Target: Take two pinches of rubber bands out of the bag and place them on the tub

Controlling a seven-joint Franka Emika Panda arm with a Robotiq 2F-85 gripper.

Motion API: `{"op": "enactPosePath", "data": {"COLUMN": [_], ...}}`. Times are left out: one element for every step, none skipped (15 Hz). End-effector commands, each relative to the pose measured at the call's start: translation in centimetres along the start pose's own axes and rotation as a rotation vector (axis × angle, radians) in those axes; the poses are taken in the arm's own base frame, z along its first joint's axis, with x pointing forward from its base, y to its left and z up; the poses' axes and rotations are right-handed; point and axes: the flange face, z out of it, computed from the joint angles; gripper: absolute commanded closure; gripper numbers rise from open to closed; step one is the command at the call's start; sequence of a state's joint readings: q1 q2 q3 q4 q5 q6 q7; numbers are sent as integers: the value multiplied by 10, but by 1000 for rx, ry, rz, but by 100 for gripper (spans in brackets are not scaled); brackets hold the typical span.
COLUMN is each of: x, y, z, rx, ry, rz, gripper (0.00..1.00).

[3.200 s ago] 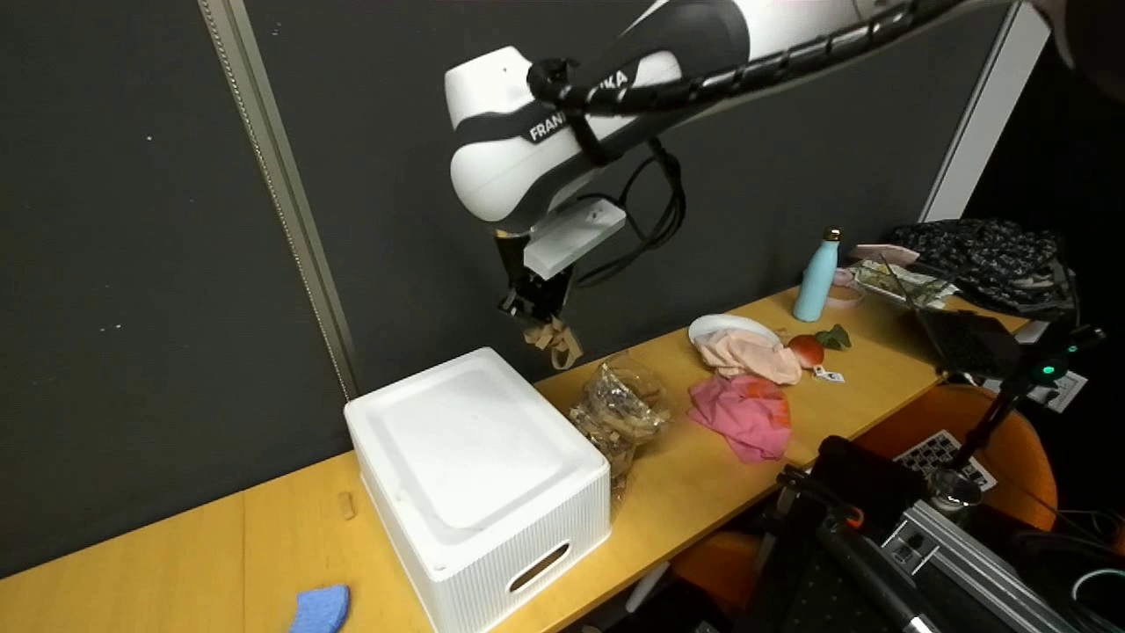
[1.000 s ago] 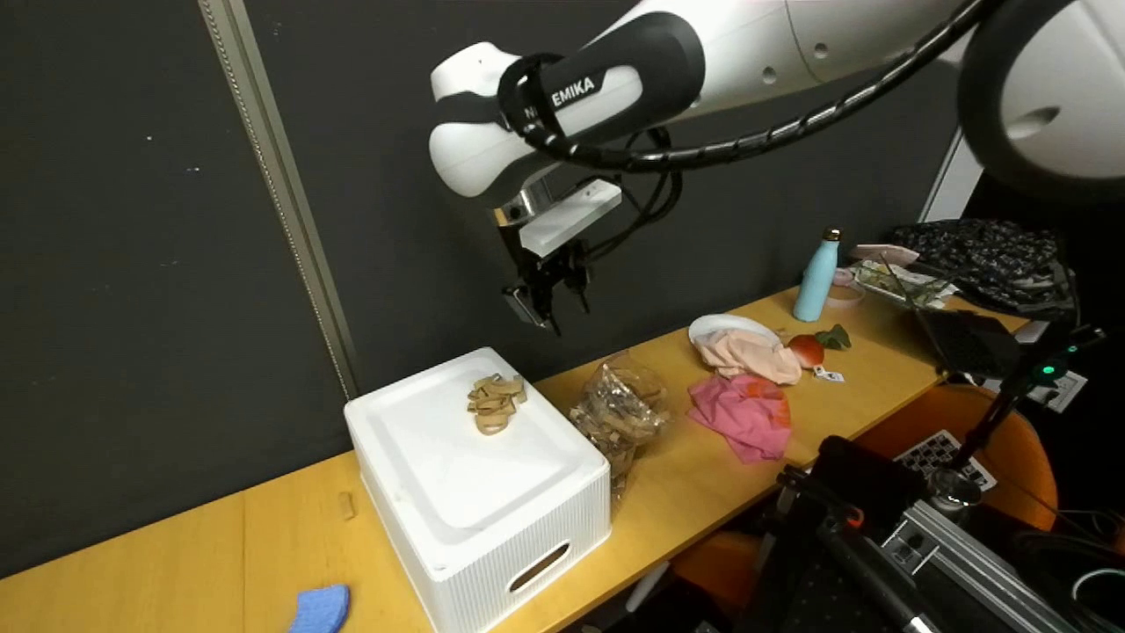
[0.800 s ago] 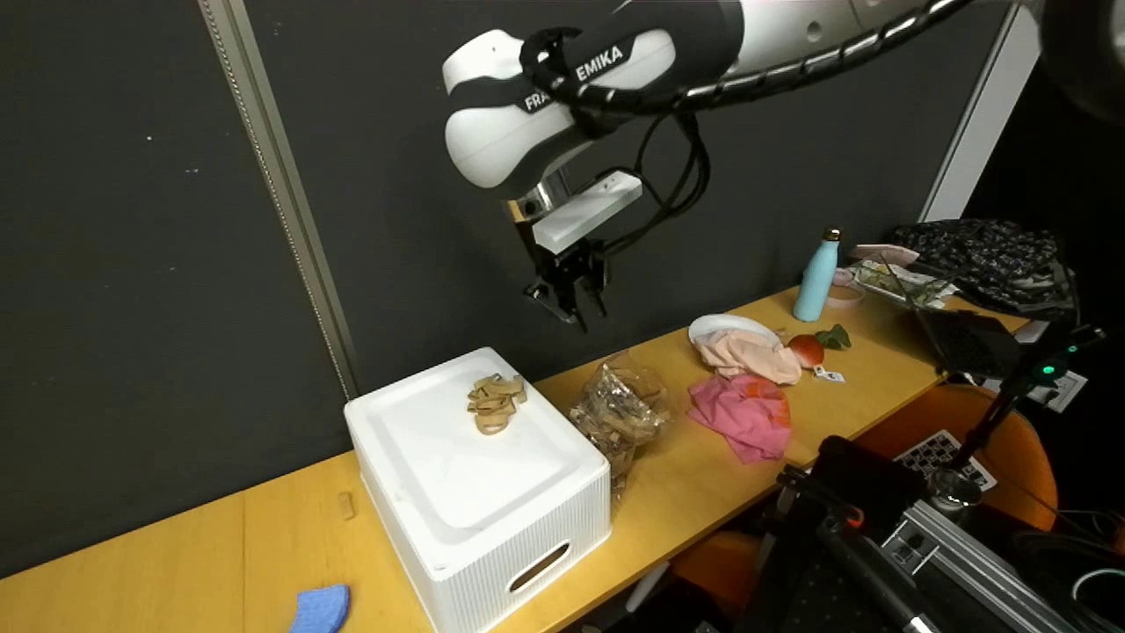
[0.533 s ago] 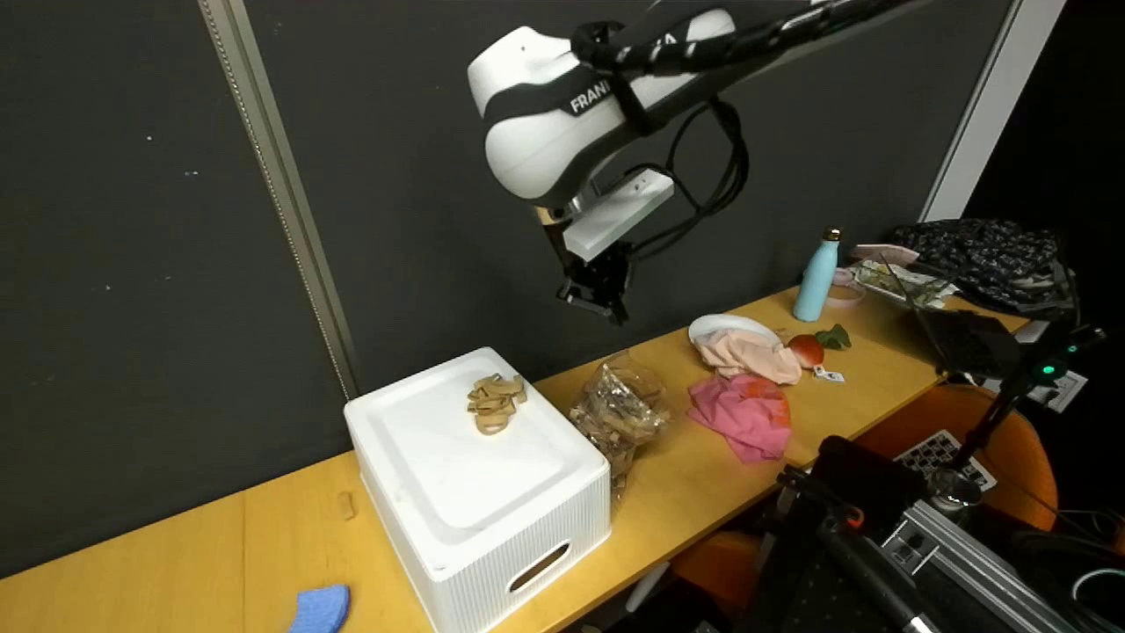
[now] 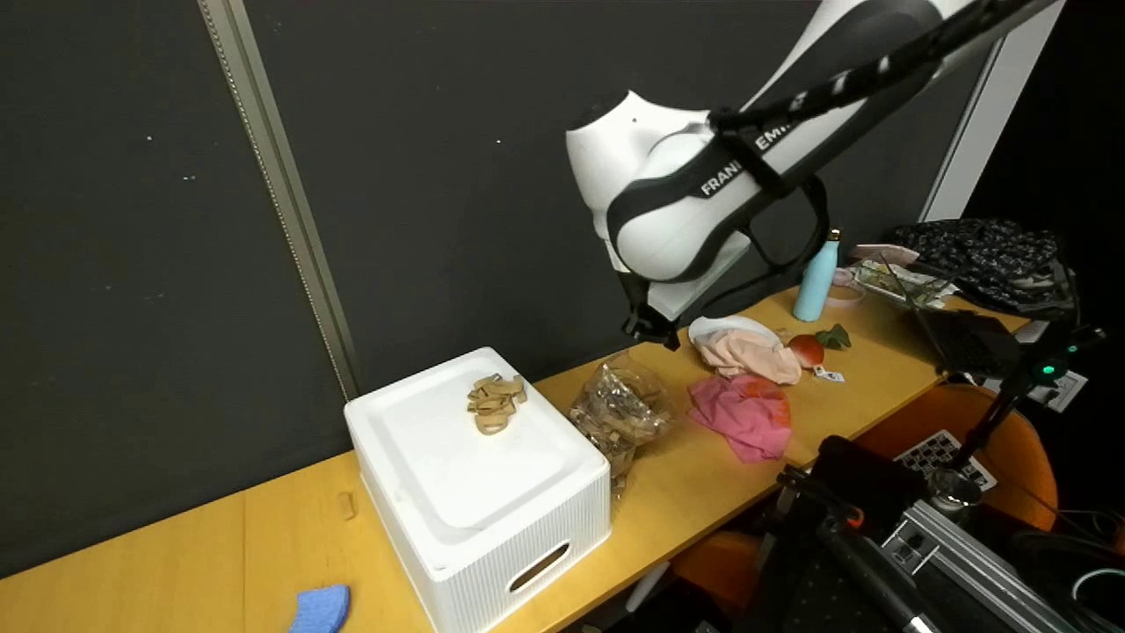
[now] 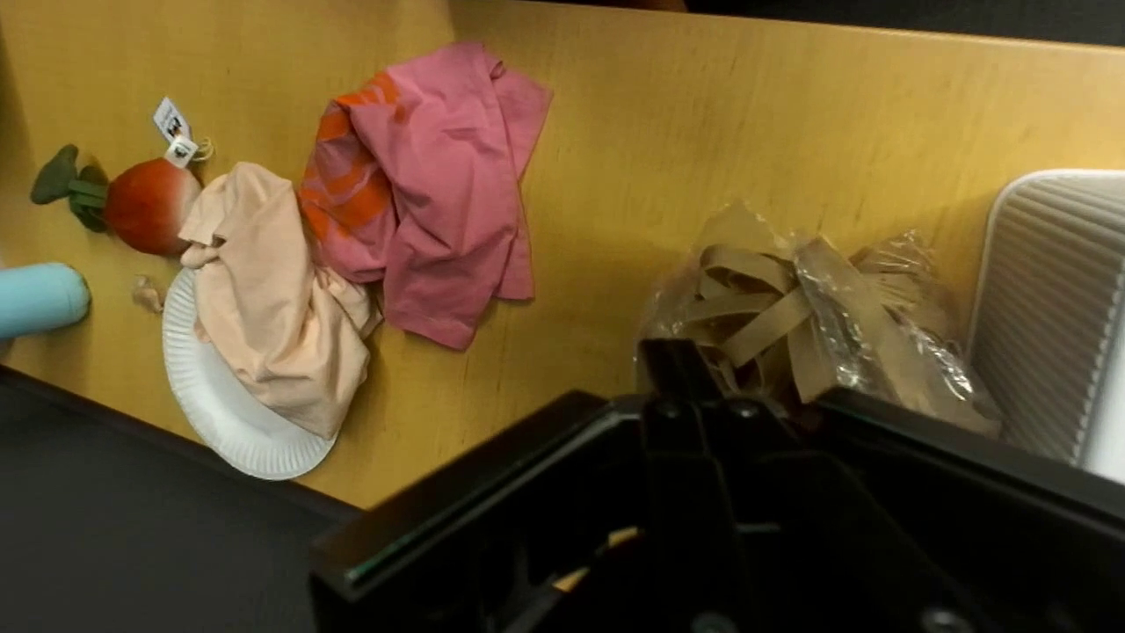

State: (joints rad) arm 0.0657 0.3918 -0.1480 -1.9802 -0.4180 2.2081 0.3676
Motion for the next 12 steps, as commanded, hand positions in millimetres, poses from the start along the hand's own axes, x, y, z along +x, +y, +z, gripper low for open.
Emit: {"op": "enactPosePath", "data": {"x": [-22, -20, -17, -11, -5, 0, 4, 8, 12, 14, 16, 20], "y": [12, 11, 9, 6, 2, -3, -11, -18, -24, -27, -32, -34], "z": [24, 32, 38, 42, 44, 45, 46, 51, 57, 60, 65, 72], "rx": [-4, 3, 7, 13, 22, 37, 51, 62, 71, 77, 82, 89], "ry": [100, 119, 143, 171, 197, 211, 229, 239, 248, 259, 268, 279], "rz": [-9, -19, -35, -52, -61, -71, -88, -102, -115, -128, -138, -148], "gripper": [100, 100, 100, 100, 100, 100, 100, 100, 100, 100, 100, 100]}}
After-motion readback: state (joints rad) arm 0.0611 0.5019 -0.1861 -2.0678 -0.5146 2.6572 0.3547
